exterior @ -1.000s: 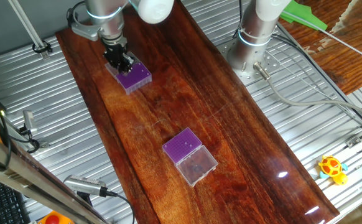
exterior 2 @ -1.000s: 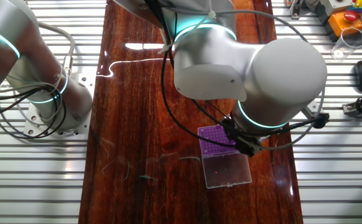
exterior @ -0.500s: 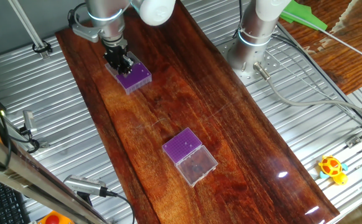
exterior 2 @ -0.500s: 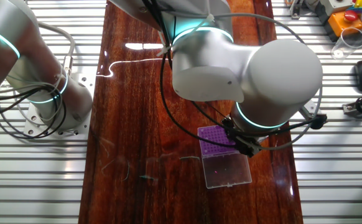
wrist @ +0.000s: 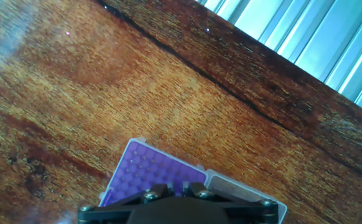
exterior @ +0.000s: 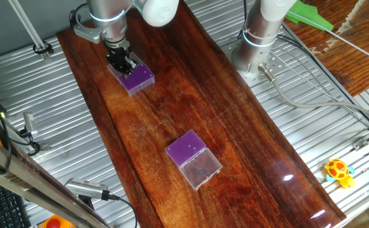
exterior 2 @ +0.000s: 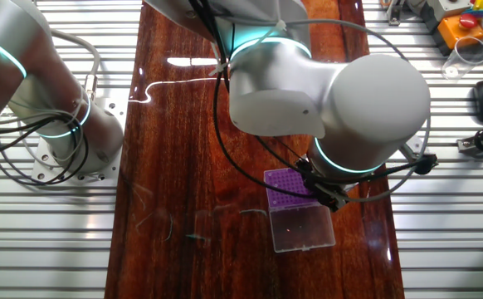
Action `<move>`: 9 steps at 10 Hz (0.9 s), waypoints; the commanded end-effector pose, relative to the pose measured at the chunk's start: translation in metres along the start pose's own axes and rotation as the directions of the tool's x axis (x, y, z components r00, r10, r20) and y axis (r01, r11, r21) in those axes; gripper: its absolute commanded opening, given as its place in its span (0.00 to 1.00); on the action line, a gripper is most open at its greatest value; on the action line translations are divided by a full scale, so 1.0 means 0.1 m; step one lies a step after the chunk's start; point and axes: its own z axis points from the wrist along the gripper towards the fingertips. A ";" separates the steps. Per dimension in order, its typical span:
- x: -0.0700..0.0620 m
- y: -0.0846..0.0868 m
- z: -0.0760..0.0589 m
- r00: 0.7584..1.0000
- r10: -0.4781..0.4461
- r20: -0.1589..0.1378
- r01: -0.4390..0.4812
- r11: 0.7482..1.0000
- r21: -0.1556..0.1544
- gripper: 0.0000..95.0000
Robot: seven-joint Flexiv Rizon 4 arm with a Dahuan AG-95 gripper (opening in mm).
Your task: Transfer all small pipette tips from one holder to another
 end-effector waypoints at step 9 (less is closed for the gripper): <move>-0.41 0.36 -0.49 0.997 0.072 0.001 -0.072 0.997 -0.035 0.00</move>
